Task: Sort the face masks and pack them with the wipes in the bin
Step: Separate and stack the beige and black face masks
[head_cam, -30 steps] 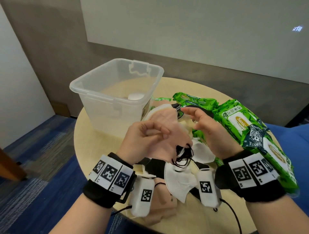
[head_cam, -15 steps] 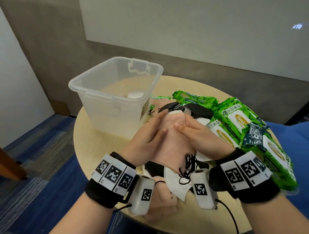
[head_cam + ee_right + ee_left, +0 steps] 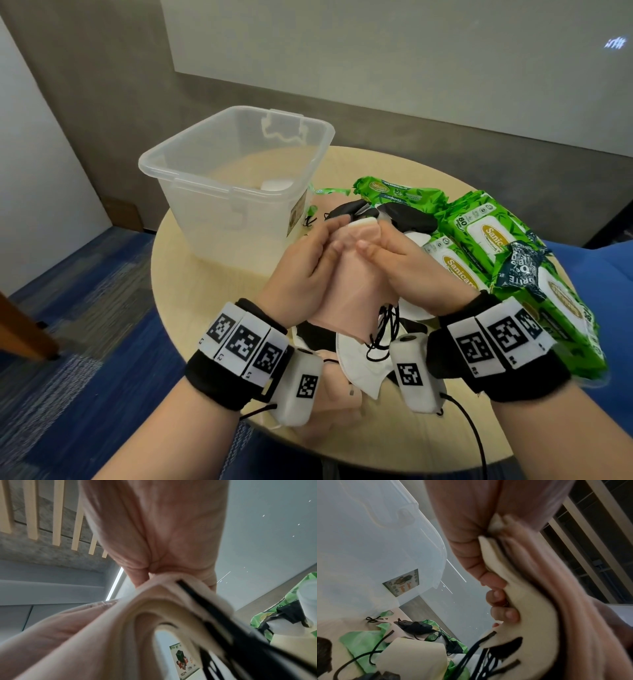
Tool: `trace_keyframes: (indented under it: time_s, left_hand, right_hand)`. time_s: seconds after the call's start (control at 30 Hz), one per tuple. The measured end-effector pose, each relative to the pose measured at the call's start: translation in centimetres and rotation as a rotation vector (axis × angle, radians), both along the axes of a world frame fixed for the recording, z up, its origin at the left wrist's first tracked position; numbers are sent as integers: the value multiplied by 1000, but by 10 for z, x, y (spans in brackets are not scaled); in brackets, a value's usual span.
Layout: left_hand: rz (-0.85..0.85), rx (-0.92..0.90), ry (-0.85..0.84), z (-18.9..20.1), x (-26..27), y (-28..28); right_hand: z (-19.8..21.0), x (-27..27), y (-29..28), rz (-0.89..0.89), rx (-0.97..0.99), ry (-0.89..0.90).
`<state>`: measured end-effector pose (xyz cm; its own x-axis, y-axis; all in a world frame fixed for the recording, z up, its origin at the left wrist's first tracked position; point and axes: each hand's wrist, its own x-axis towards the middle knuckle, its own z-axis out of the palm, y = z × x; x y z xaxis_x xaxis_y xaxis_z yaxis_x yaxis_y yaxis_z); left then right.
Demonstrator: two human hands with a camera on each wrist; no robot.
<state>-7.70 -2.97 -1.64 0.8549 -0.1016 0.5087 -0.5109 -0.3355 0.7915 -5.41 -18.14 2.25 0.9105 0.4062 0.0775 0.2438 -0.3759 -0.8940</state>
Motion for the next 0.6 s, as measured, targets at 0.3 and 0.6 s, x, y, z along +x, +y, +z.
trace_keyframes:
  time_s: [0.3,0.6]
  left_hand:
    - [-7,-169,64,5,-5,4]
    - [-28,-692,223,12,-20,-1]
  right_hand:
    - [-1,0,2,-26,0,-54]
    - [-14,6,23,-320,242,-94]
